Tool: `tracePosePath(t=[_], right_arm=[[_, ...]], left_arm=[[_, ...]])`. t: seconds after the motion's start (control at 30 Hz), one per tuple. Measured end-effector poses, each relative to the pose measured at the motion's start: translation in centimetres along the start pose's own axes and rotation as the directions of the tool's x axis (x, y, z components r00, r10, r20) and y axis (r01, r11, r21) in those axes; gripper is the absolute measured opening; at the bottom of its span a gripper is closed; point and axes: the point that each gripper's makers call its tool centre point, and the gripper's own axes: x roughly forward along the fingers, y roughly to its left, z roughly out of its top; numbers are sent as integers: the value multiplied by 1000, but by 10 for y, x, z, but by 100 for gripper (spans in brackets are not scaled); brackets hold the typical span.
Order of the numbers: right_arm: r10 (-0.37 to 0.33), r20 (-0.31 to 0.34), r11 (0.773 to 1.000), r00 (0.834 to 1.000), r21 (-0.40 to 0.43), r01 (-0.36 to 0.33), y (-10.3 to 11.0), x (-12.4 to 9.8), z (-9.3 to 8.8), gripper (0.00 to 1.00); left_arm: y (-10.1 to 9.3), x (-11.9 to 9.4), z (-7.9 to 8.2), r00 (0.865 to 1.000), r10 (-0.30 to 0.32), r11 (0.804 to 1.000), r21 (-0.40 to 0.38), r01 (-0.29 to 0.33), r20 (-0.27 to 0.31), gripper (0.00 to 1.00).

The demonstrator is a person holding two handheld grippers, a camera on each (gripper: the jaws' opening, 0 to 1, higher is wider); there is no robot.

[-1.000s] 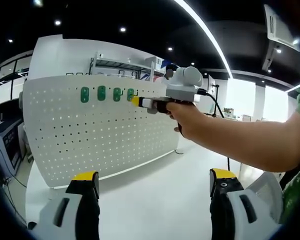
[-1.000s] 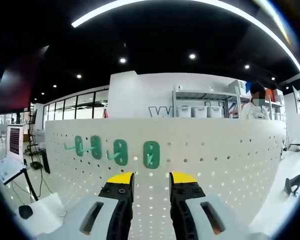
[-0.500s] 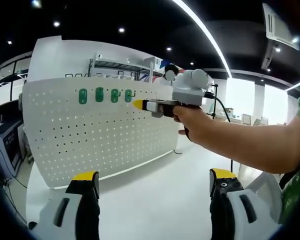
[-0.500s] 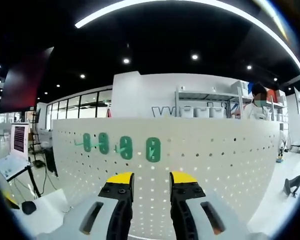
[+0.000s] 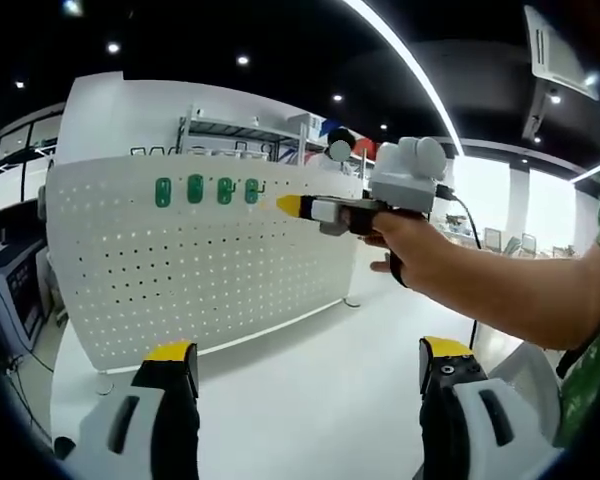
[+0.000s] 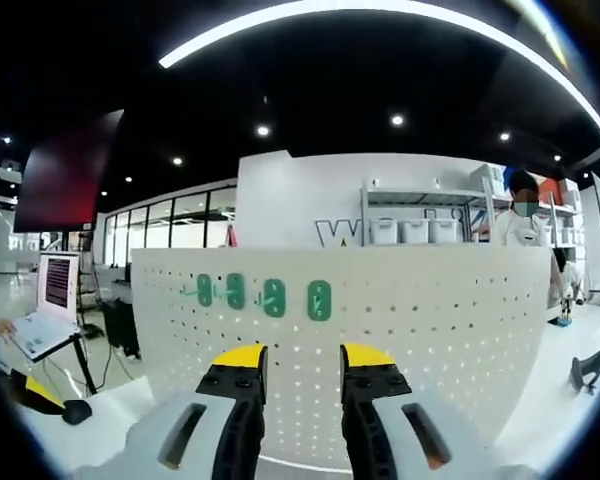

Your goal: Insert the hook assembly into the mounting plate slot until the hook locks in place.

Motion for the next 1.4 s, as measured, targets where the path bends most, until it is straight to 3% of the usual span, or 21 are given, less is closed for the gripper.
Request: tracePosePath(t=[0.6, 1.2, 1.4], right_arm=[[64, 28, 998, 998, -3, -64, 15, -64, 10, 29], [111, 16, 994, 994, -12, -111, 25, -130, 2, 29], [127, 21, 992, 992, -24, -126, 28, -148, -2, 29]], left_arm=[[-15, -13, 2, 1000, 10, 1000, 1, -10, 18, 93], [-26, -23, -3, 999, 25, 1000, -16, -24, 38, 93], [-32, -26, -2, 997, 29, 999, -24, -27, 74, 94]])
